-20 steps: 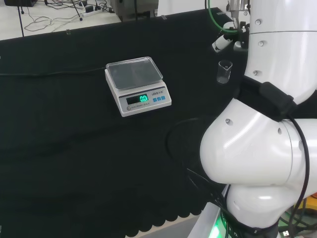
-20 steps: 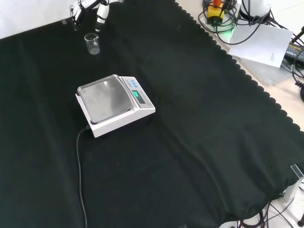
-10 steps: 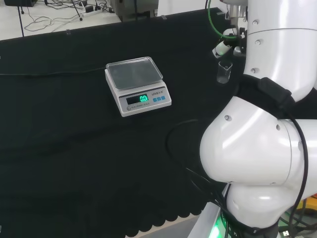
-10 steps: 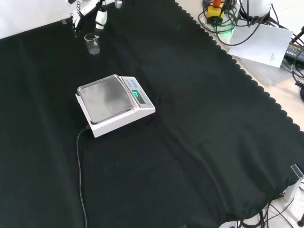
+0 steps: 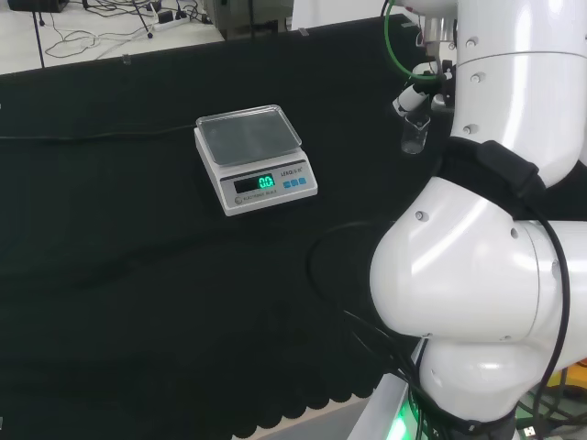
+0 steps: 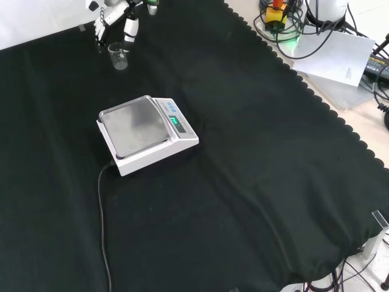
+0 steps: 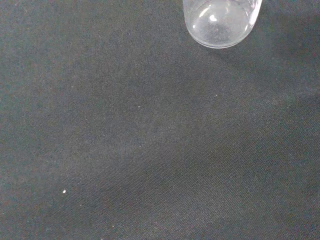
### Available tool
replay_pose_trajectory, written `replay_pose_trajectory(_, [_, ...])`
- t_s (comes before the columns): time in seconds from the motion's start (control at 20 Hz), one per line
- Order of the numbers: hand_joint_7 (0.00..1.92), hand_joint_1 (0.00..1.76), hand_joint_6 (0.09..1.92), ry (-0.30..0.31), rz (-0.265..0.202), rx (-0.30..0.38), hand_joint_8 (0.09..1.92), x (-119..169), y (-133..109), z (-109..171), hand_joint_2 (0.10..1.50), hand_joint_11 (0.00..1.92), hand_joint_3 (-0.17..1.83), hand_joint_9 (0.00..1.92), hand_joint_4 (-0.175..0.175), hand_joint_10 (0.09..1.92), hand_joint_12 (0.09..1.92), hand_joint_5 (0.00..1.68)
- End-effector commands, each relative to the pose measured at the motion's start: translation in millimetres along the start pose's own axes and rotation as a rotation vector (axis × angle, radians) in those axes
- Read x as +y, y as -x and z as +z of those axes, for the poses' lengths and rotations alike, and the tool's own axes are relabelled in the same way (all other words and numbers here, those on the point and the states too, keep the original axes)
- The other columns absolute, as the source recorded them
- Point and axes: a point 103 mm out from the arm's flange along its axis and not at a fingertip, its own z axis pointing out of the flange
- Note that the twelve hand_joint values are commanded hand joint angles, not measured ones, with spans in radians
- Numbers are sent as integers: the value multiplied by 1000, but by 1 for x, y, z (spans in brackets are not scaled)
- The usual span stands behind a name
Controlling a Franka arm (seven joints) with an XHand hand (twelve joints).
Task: Pick up the beaker.
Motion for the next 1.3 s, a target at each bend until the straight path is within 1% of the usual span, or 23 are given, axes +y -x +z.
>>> replay_pose_trajectory(0.05, [207,570,239,-29,14,-1,632,9,7,11,1055,0,-175,191,-32,835,1348,446])
replay_pose_trajectory(0.25, [175,586,221,-46,28,-6,628,13,11,14,1036,0,-175,153,-28,840,1372,405])
replay_pose_trajectory(0.35, [146,592,209,-44,29,0,632,14,13,15,1026,0,-175,53,-25,854,1367,389])
replay_pose_trajectory(0.5, [136,603,207,-34,35,2,637,14,15,15,1023,0,-175,5,-27,781,1340,395])
replay_pose_trajectory(0.65, [152,626,218,-31,45,-5,646,16,17,17,1030,0,-175,44,-31,857,1376,416])
replay_pose_trajectory(0.75, [159,659,227,-31,53,-15,653,18,18,19,1041,6,-175,99,-32,877,1455,423])
replay_pose_trajectory(0.85, [163,704,237,-21,56,-18,661,20,17,21,1044,92,-175,145,-34,874,1493,423])
replay_pose_trajectory(0.95, [168,759,247,-4,52,-27,668,20,16,22,1036,198,-175,185,-35,865,1478,423])
replay_pose_trajectory(1.15, [214,902,286,45,30,-57,680,19,9,19,1008,409,-175,293,-44,832,1382,437])
replay_pose_trajectory(1.3, [270,977,391,45,24,-78,685,20,6,20,998,537,-175,419,-49,788,1297,483])
